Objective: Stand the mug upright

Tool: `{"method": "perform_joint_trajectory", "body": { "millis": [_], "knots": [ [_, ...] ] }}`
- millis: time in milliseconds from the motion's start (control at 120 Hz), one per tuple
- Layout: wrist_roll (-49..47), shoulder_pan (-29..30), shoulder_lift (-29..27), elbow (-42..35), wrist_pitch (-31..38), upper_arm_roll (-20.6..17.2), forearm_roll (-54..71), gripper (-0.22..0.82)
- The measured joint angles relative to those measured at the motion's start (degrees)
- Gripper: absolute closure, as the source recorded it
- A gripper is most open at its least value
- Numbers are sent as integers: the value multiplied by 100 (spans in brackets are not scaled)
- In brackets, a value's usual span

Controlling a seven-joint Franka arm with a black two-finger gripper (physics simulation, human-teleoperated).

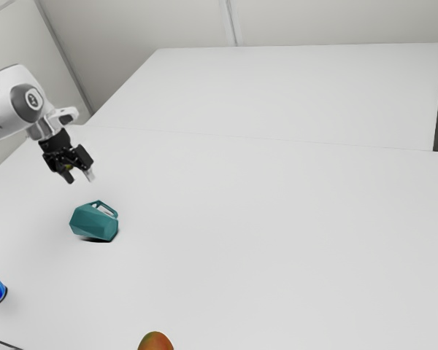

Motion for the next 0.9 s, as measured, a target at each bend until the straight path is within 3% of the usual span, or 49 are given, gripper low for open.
{"method": "perform_joint_trajectory", "body": {
  "millis": [317, 508, 733, 900],
  "knots": [
    [700, 335, 440, -27, -508, 245, -967, 0],
    [931, 283, 572, -47, -920, 537, -1467, 0],
    [1076, 280, 685, -66, -1281, 588, -1744, 0],
    [1124, 314, 780, -112, -1429, 663, -1880, 12]
  ]
}}
